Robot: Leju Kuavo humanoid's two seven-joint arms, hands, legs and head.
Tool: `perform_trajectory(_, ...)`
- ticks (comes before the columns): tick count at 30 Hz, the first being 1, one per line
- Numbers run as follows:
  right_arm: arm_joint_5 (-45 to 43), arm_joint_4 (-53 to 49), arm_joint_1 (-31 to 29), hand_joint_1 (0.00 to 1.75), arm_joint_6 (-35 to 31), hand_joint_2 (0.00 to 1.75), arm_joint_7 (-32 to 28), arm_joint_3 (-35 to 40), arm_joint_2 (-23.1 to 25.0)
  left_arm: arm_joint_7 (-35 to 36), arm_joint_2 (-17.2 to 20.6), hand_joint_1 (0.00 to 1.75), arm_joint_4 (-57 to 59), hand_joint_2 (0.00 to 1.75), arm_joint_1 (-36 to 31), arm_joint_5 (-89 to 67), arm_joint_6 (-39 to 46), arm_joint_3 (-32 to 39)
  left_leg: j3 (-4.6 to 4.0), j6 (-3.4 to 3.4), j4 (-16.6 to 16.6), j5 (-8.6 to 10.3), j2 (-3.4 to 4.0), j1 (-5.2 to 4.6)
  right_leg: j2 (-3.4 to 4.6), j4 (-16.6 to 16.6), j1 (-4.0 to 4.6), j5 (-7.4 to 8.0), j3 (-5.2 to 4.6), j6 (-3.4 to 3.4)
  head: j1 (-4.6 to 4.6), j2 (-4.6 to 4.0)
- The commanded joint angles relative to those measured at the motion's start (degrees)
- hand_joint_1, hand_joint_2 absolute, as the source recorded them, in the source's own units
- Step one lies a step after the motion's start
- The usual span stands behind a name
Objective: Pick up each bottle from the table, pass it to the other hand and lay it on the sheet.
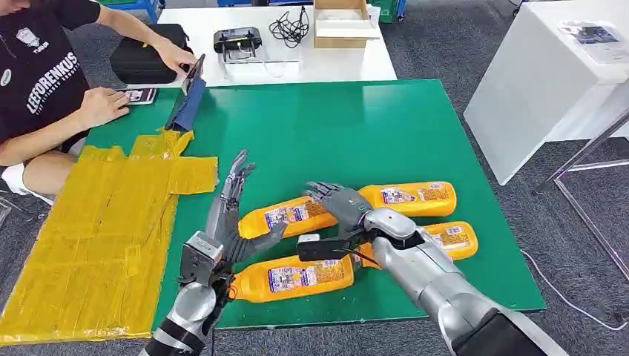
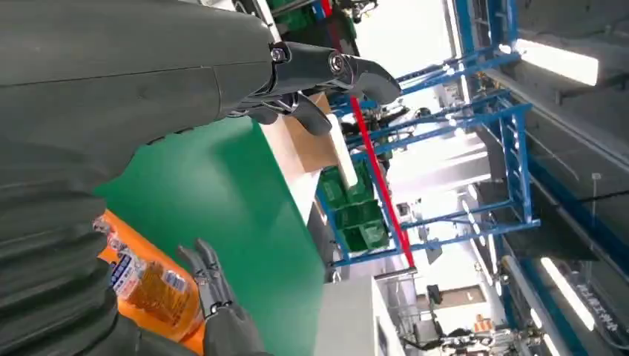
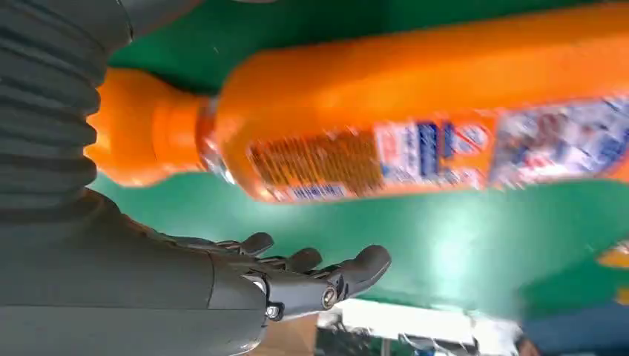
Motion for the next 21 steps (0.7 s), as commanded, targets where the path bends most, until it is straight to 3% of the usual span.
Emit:
perform_trajectory(1,2.54,8.59,-3.24,0.0,-1.8,1.75,2.42,2.57,0.62,-0.02,1.87,0.0,4.71,1.75,-2.45,0.45,0.14,-1.52,0.08,-0.01,-0.04,0.0,-0.12,-0.01,0.05,-0.02,-0.03,-0.02,0.08,-0.03,0.0,0.0)
perform_trajectory(6,7.04,11.53,-3.22,0.0,-5.91,1.75,4.42,4.1,-0.14,-0.73,1.7,0.0,5.67,1.75,-3.13,0.52,-0.28,-1.94,0.27,-0.02,-0.08,-0.03,-0.35,0.01,0.02,-0.05,-0.04,-0.09,0.3,-0.06,0.0,0.0)
perform_trajectory(21,16.86,13.04,-3.19,0.0,-6.79,1.75,7.64,10.15,0.38,-1.54,1.23,0.0,7.37,1.75,-4.06,1.12,-1.37,-3.08,0.28,-0.03,-0.08,-0.03,-0.3,0.01,0.06,-0.05,-0.04,-0.08,0.28,-0.07,0.0,0.0)
